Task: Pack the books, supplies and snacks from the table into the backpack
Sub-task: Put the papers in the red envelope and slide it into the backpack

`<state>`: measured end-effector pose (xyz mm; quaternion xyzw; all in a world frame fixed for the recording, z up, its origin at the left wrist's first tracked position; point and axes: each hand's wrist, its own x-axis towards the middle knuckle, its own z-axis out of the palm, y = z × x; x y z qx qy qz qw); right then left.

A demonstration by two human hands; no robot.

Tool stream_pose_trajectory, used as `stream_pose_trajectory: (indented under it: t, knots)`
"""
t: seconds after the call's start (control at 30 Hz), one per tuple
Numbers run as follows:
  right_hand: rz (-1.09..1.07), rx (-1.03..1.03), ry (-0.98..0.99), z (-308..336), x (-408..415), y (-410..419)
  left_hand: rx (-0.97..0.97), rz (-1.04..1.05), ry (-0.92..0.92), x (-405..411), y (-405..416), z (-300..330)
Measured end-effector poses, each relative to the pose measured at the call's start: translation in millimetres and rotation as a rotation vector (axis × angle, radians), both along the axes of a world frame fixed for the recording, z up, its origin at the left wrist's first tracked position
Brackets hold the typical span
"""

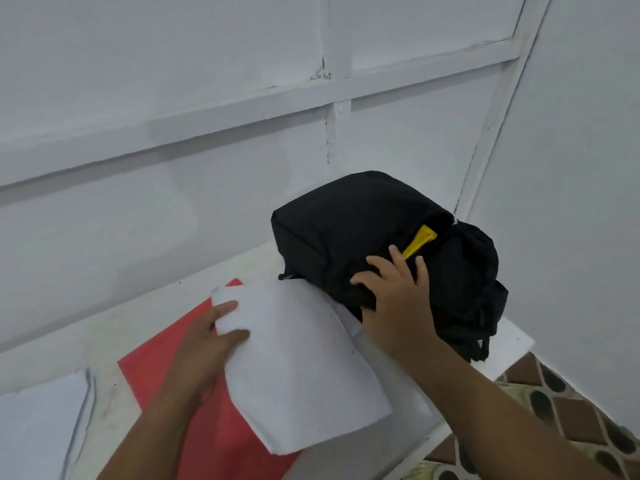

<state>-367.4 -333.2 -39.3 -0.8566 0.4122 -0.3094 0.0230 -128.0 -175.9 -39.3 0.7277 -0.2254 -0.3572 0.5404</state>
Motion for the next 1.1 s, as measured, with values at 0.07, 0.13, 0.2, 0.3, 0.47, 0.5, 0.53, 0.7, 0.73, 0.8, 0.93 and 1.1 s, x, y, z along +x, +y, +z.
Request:
stream_pose_trajectory:
  t: [0.07,0.13,0.2,0.3,0.47,0.5,0.53,0.7,0.73,0.8,0.93,1.1]
  knots:
    - [0.038,0.007,-0.041,-4,15,25,-0.006,0.019,0.030,14,23,2]
    - [0.203,0.039,-0.144,-13,32,53,-0.064,0.063,0.079,25,45,5]
    - [0.338,0.211,-0.216,-26,50,79,-0.146,0.103,0.119,33,68,10]
    - [0.336,0.750,-0.235,-35,76,111,-0.238,0.133,0.178,44,103,19]
    - [0.393,1.182,-0.381,-32,132,157,-0.293,0.313,0.209,78,172,22]
    - [0.410,1.191,-0.379,-30,145,168,-0.286,0.334,0.194,88,188,22]
    - [0.423,1.212,-0.392,-27,159,180,-0.261,0.350,0.166,98,205,22]
    - [0.422,1.254,-0.413,-27,220,249,-0.005,0.390,0.073,142,287,13]
    - [0.438,1.269,-0.400,-29,229,262,0.032,0.412,0.056,149,302,7]
    - [0.479,1.170,-0.289,-34,240,286,0.132,0.461,-0.066,163,329,-4]
    - [0.574,0.886,-0.025,-52,251,320,0.313,0.406,-0.370,186,360,-21]
    - [0.653,0.683,0.212,-73,256,336,0.472,0.266,-0.555,203,376,-46]
